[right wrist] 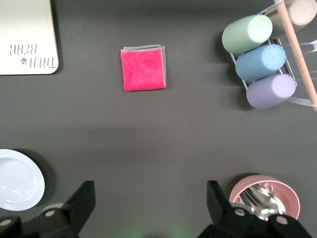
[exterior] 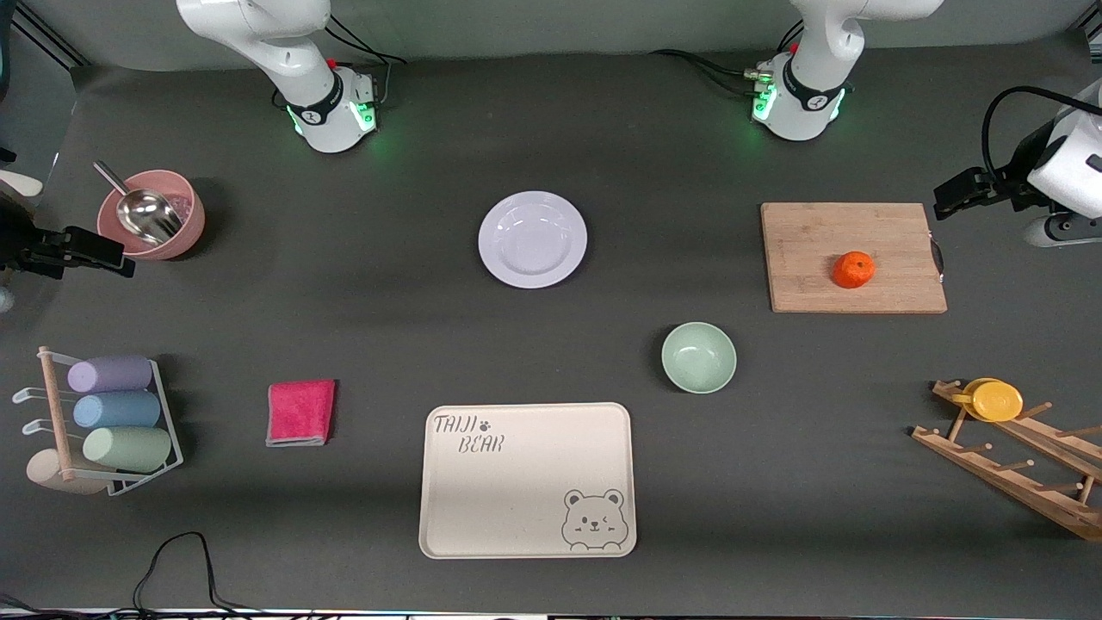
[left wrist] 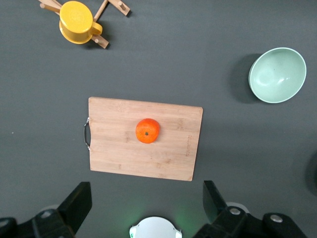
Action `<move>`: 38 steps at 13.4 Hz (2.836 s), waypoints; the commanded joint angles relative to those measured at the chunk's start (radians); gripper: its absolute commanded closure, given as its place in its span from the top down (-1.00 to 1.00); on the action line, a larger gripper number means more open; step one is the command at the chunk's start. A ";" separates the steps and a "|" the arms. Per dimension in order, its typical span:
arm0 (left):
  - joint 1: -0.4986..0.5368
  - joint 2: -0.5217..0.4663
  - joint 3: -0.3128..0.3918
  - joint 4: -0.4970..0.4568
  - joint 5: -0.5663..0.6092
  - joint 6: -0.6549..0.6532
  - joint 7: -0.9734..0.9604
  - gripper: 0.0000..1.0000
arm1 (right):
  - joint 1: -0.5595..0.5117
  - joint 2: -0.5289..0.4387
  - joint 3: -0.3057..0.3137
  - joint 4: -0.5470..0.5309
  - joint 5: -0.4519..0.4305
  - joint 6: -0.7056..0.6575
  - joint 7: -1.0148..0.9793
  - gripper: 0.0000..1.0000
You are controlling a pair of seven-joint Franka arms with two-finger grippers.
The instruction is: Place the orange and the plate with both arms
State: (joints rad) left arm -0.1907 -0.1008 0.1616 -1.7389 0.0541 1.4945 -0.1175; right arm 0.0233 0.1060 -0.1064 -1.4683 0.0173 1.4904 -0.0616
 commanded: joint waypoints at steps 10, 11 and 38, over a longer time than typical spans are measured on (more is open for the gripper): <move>0.005 0.058 0.022 0.095 0.003 -0.089 0.051 1.00 | 0.013 -0.009 -0.007 -0.004 -0.007 0.054 0.016 1.00; 0.043 0.050 0.021 0.096 0.003 -0.117 0.088 1.00 | 0.013 -0.006 -0.007 -0.004 -0.007 0.056 0.017 1.00; 0.111 0.237 0.021 -0.872 0.007 1.162 0.091 1.00 | 0.084 -0.546 -0.016 -0.667 0.199 0.117 0.069 1.00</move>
State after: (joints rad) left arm -0.0846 0.1562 0.1863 -2.5991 0.0585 2.6553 -0.0225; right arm 0.0970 -0.3757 -0.0999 -2.0186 0.1376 1.5565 0.0359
